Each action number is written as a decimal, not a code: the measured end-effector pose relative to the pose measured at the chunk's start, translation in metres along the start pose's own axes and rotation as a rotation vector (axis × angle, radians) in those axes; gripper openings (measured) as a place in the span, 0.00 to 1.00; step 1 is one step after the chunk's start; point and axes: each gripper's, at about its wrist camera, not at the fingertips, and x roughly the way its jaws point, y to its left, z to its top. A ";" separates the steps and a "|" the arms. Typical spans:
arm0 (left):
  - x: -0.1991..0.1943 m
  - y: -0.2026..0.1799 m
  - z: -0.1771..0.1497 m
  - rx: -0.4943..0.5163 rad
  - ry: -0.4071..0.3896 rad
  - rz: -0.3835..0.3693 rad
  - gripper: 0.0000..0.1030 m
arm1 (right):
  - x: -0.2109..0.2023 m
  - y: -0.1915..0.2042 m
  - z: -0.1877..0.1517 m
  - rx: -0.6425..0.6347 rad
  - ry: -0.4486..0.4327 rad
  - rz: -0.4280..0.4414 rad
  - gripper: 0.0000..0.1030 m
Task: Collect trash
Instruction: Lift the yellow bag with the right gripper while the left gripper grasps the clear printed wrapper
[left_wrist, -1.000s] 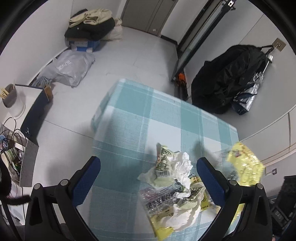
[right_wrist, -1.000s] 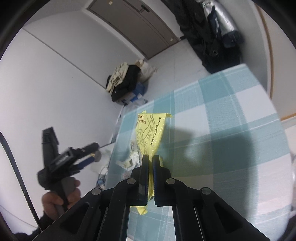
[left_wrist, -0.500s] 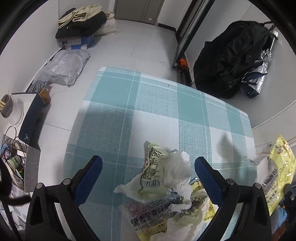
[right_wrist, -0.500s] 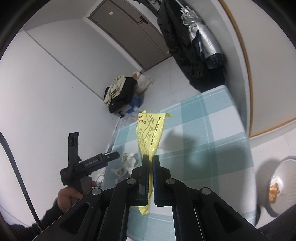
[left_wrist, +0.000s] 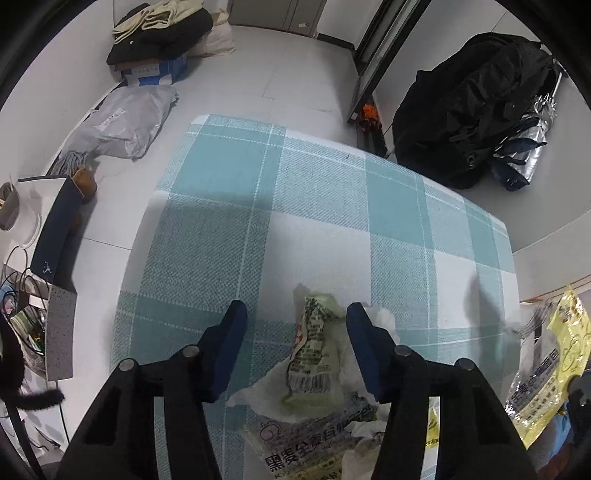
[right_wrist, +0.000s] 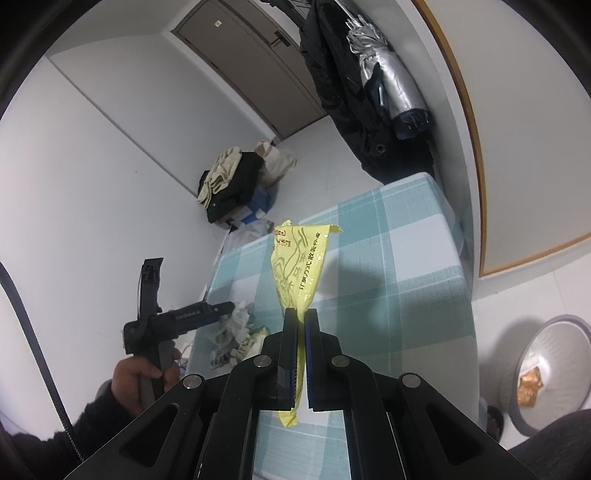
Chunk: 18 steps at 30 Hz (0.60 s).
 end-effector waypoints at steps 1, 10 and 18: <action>0.001 -0.001 0.001 0.002 0.001 -0.003 0.48 | 0.000 0.000 -0.001 -0.002 0.001 -0.002 0.03; 0.005 -0.004 0.005 0.010 0.005 -0.010 0.15 | -0.001 -0.003 -0.002 0.006 0.008 -0.006 0.03; 0.001 -0.002 0.005 -0.006 -0.010 -0.031 0.09 | 0.000 -0.004 -0.002 0.008 0.012 -0.009 0.03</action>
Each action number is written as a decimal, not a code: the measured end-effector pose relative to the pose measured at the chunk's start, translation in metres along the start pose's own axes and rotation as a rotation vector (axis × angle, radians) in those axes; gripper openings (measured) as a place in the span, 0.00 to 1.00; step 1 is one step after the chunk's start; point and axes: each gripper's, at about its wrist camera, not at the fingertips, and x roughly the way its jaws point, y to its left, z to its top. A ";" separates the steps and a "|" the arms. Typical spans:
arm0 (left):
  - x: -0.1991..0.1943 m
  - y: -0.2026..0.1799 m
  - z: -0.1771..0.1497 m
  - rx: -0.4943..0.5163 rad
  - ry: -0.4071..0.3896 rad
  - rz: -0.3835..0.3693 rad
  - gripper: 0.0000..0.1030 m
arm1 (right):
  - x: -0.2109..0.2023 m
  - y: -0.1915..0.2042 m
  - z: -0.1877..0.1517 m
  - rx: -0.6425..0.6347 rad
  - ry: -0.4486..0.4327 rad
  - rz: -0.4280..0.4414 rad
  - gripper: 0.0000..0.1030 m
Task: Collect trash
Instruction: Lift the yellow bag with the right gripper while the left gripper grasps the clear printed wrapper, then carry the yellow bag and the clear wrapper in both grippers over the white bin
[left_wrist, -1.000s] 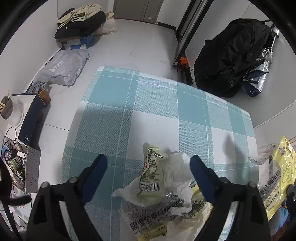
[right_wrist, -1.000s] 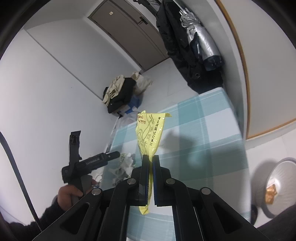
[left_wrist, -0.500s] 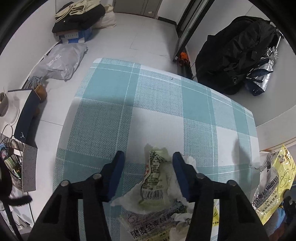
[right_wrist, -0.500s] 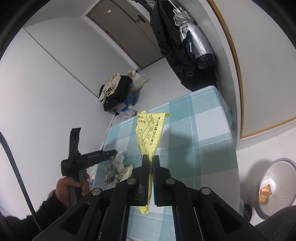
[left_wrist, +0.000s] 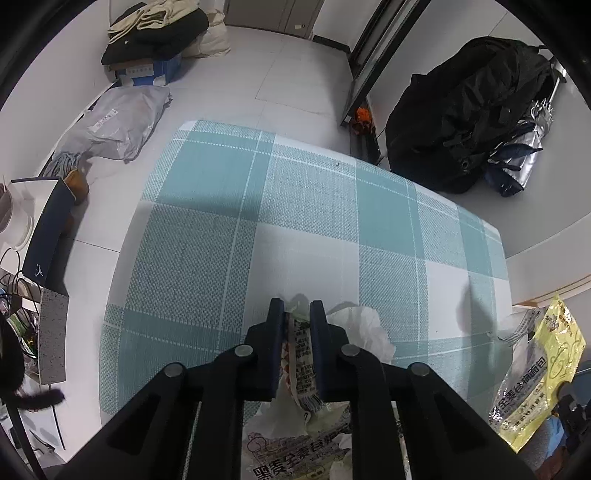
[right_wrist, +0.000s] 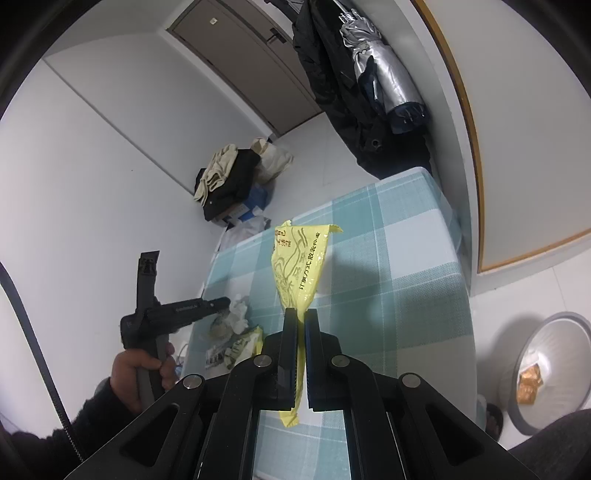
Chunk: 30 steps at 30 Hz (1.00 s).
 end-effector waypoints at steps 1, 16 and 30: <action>-0.001 0.000 0.000 -0.003 -0.003 0.000 0.08 | 0.000 0.000 0.000 0.000 -0.001 0.000 0.03; -0.022 -0.001 0.001 -0.021 -0.085 -0.067 0.06 | 0.002 0.008 -0.004 -0.005 -0.001 0.001 0.03; -0.079 -0.018 -0.011 0.068 -0.239 -0.136 0.05 | -0.004 0.020 -0.007 -0.017 -0.022 -0.008 0.03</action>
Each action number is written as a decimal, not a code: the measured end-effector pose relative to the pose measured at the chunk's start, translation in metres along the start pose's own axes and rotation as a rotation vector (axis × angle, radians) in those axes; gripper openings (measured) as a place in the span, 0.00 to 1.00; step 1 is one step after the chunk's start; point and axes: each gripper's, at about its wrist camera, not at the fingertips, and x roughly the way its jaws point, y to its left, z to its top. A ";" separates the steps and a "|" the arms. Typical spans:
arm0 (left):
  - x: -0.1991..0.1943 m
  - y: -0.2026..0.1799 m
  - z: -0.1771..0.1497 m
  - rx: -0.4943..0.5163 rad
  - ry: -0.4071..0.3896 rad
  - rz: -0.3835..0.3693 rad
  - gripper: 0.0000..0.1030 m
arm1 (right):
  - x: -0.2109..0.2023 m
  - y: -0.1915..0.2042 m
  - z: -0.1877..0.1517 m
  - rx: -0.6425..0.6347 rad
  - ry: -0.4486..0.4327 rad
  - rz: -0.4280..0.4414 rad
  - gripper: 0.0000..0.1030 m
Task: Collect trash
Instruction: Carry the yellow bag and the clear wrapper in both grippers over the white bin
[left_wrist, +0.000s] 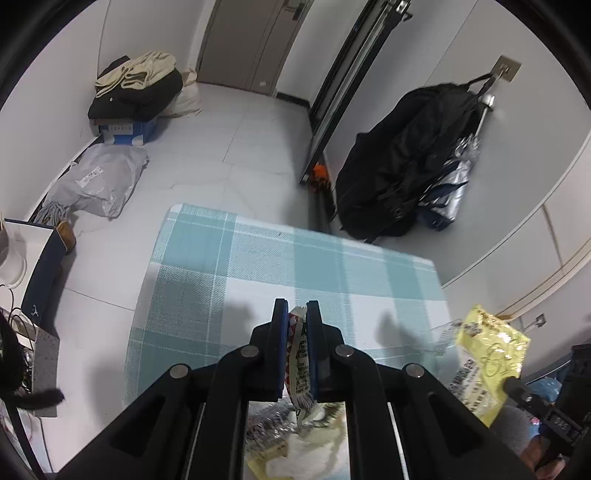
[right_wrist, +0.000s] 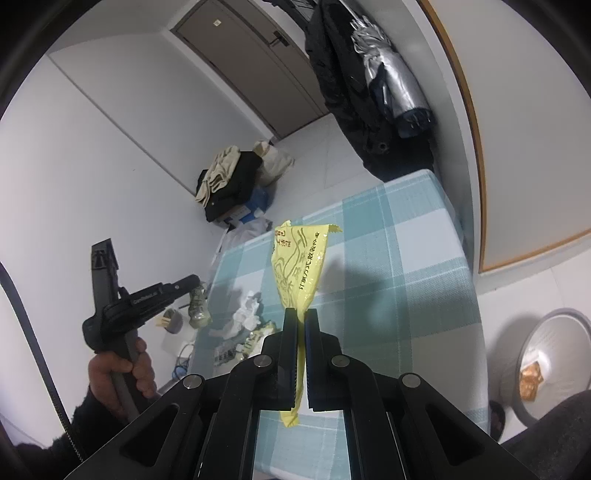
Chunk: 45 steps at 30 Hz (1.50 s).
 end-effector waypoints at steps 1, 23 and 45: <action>-0.004 -0.003 0.000 0.005 -0.008 0.005 0.05 | -0.001 0.002 0.000 -0.002 -0.002 0.002 0.03; -0.083 -0.113 -0.003 0.201 -0.163 -0.137 0.05 | -0.095 0.015 0.011 -0.044 -0.194 0.027 0.03; 0.030 -0.313 -0.045 0.445 0.132 -0.405 0.05 | -0.226 -0.160 0.002 0.274 -0.408 -0.272 0.03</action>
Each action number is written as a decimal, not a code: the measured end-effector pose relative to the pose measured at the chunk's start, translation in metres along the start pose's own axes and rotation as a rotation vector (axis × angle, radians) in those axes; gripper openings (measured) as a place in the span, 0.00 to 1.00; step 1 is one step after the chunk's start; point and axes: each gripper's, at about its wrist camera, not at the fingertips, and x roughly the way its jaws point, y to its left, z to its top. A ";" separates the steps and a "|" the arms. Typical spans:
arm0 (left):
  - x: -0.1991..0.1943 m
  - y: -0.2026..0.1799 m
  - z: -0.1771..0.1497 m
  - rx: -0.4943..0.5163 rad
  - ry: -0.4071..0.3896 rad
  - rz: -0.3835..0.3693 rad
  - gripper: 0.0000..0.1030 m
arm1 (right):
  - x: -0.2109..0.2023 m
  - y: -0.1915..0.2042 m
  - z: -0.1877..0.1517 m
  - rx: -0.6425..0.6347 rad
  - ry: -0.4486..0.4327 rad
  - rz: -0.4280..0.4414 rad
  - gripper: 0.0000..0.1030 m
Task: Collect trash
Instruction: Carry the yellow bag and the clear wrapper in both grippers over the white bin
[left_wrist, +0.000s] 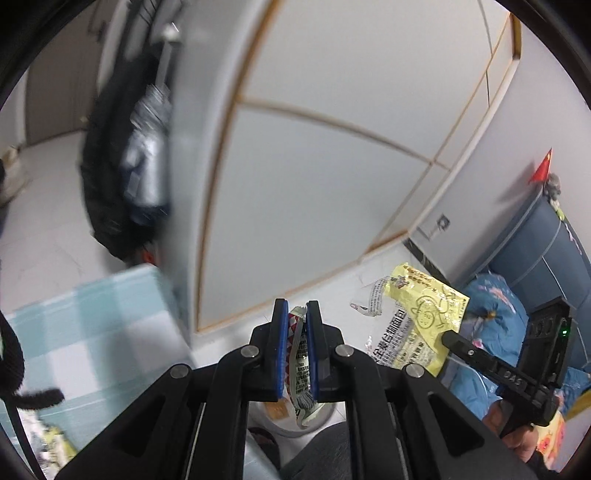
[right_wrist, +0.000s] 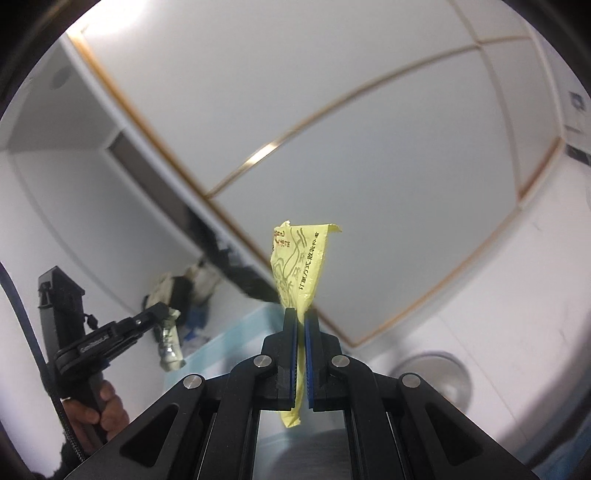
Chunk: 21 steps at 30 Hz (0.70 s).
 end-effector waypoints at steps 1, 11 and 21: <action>0.011 -0.001 -0.001 -0.001 0.022 -0.004 0.05 | 0.005 -0.012 -0.001 0.016 0.011 -0.029 0.03; 0.104 -0.007 -0.014 -0.001 0.219 -0.036 0.05 | 0.070 -0.100 -0.026 0.149 0.169 -0.174 0.03; 0.158 -0.016 -0.029 0.004 0.360 -0.055 0.05 | 0.120 -0.164 -0.077 0.233 0.364 -0.244 0.03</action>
